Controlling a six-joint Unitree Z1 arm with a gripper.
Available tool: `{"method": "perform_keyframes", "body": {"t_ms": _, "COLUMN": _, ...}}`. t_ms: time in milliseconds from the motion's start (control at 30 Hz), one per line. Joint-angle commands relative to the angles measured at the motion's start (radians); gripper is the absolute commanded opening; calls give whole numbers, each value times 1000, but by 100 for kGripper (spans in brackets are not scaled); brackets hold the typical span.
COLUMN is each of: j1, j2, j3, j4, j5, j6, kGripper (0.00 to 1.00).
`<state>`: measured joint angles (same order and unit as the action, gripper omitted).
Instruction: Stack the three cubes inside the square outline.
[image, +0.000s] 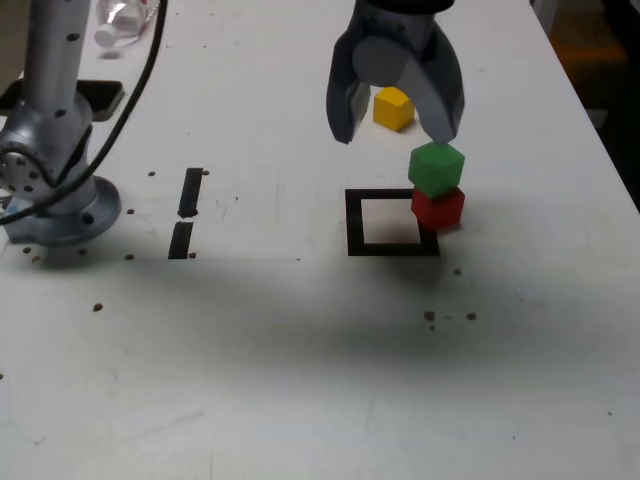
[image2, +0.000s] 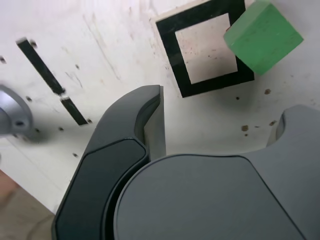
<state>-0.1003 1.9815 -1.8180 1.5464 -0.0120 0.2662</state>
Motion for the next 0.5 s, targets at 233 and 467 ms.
{"method": "perform_keyframes", "body": {"t_ms": 233, "j1": -14, "j2": 27, "j3": -1, "j4": 1, "j5": 137, "j6": 230, "kGripper": 88}}
{"method": "perform_keyframes", "body": {"t_ms": 467, "j1": -61, "j2": 30, "j3": 32, "j4": -16, "j5": 210, "j6": 288, "kGripper": 89}}
